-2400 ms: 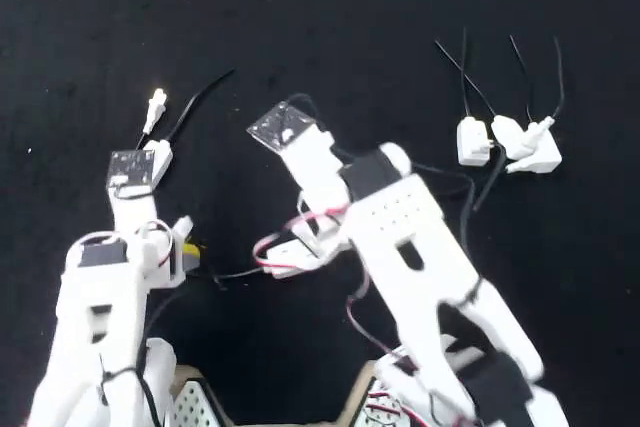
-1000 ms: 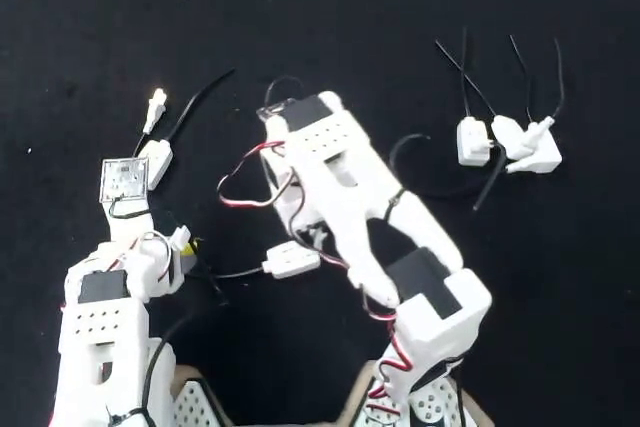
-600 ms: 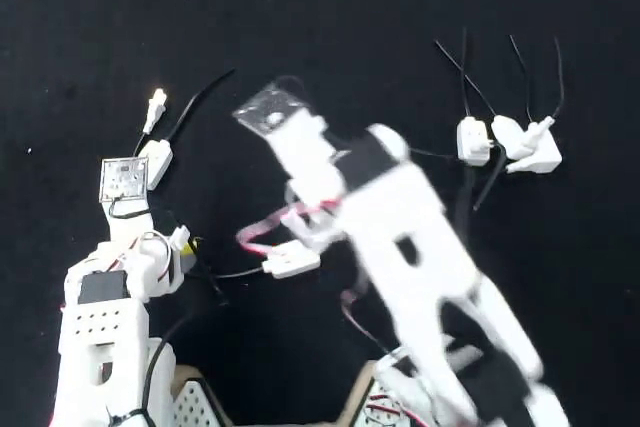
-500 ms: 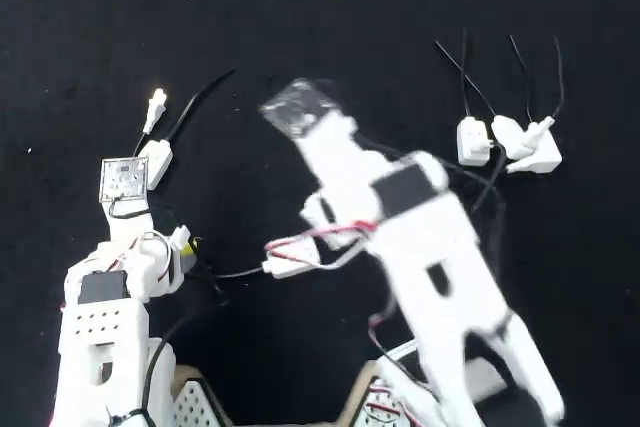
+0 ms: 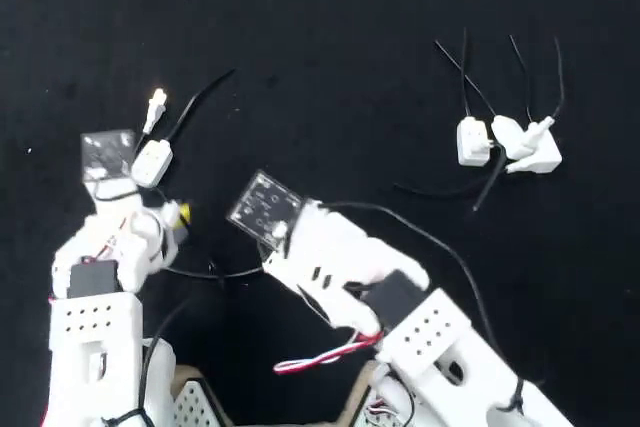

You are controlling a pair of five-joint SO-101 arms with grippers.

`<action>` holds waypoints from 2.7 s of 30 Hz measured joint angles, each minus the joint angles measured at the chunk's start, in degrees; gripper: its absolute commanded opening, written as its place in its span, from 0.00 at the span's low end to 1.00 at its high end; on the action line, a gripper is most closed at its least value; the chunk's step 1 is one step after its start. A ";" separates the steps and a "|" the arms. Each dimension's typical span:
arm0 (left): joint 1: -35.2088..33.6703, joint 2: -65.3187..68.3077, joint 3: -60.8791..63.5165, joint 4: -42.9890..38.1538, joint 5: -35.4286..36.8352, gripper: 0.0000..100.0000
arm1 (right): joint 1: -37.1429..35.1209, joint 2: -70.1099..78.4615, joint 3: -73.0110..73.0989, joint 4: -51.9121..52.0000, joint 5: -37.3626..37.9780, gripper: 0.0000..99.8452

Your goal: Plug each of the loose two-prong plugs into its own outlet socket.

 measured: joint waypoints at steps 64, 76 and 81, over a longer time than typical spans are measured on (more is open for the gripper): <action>23.30 -0.35 1.85 -6.86 14.86 0.19 | -1.32 -21.36 15.91 -11.08 -20.04 0.01; 4.75 -0.35 1.76 -5.10 14.77 0.19 | -7.30 -16.79 15.91 -0.53 -19.96 0.13; -6.42 -0.35 1.76 -3.52 14.77 0.19 | -18.11 -10.81 15.91 2.99 -10.11 0.13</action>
